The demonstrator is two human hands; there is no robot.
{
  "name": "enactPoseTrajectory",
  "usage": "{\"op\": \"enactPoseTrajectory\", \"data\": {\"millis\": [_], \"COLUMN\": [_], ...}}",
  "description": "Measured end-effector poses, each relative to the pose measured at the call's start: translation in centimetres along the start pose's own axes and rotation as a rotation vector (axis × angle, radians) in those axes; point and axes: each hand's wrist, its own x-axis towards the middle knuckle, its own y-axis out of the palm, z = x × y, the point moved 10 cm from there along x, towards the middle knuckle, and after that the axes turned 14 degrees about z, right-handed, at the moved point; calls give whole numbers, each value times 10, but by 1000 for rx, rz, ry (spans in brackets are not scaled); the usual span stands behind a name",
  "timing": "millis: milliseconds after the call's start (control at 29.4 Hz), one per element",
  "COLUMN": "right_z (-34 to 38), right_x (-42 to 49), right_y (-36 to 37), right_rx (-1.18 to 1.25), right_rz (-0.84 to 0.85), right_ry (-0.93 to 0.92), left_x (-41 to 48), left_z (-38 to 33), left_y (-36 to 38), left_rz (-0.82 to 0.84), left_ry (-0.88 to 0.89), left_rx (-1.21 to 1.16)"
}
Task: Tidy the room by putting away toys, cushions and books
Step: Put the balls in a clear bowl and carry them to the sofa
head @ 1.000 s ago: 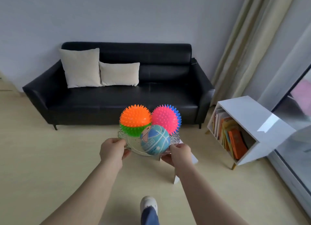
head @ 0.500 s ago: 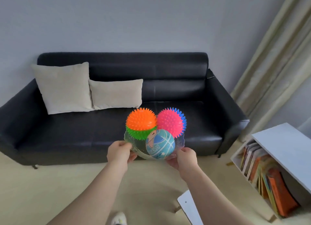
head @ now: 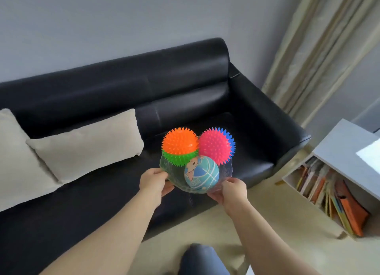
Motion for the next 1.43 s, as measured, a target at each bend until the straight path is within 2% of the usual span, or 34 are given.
{"op": "enactPoseTrajectory", "data": {"millis": [204,272,340,476,611,815,985,1121,1257,1427], "right_z": [45,62,97,145,161,162,156,147,129,162], "right_x": [108,136,212,266,356,463,485,502,476,435], "right_y": [-21,-25,-41,-70,-95,-114,-131,-134,-126,-91], "right_rx": [107,97,75,40,97,274,309,172,177,227], "right_rz": [-184,-212,-240,-334,-375,-440,-506,-422,-496,-427], "right_ry": [56,39,55,8,144,161,209,348,474,354], "left_x": [122,143,208,252,329,409,434,447,442,410], "left_z": [-36,-50,-67,-93,-96,-76,-52,-48,-51,-75], "left_y": [76,96,142,198,230,245,260,267,262,273], "left_rz": [95,124,142,231,159,100,122,149,163,235], "left_ry": [-122,-127,-182,-231,-344,-469,-556,-570,-586,-507], "left_rx": [45,23,37,113,143,230,283,349,366,321]}}
